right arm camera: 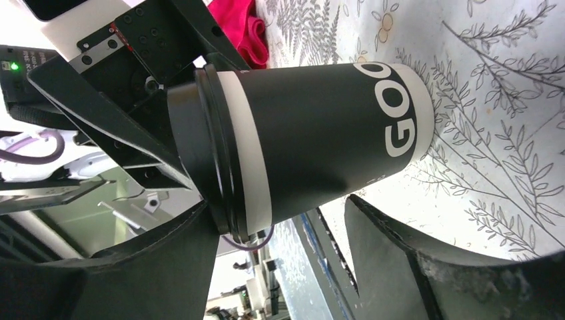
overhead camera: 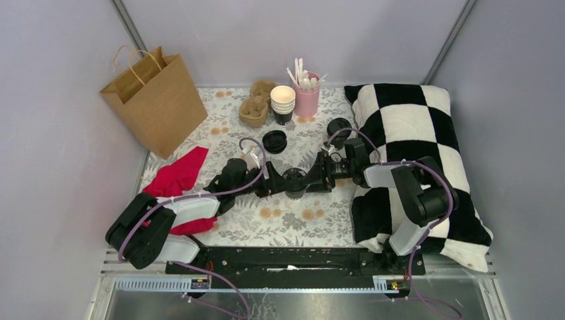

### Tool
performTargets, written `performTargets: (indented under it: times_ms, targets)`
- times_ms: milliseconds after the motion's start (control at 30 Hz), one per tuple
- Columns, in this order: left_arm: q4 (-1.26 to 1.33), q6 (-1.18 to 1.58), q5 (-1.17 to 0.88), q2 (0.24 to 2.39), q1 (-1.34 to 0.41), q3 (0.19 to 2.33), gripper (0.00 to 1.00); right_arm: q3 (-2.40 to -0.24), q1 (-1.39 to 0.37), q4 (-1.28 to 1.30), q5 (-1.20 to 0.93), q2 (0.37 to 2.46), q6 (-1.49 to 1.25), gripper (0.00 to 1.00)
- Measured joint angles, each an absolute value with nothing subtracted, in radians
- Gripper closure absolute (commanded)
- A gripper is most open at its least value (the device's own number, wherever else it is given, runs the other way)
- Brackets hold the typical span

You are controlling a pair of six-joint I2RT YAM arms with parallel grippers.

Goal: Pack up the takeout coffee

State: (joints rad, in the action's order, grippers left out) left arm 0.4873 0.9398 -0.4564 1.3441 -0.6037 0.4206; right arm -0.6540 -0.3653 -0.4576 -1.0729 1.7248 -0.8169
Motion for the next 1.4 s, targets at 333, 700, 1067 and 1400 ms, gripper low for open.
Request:
performTargets:
  times_ms: [333, 700, 1067, 1400]
  targets:
    - [0.411, 0.893, -0.446, 1.344, -0.604, 0.469, 0.22, -0.723, -0.368, -0.297, -0.995, 1.639, -0.748, 0.19]
    - [0.445, 0.886, -0.445, 1.375, -0.602, 0.468, 0.22, -0.716, -0.360, -0.432, -1.067, 1.785, -0.788, 0.17]
    - [0.405, 0.867, -0.449, 1.374, -0.600, 0.495, 0.19, -0.809, -0.368, -0.237, -0.958, 1.623, -0.727, 0.15]
    - [0.311, 0.831, -0.445, 1.365, -0.600, 0.537, 0.19, -0.758, -0.384, -0.259, -0.947, 1.700, -0.751, 0.14]
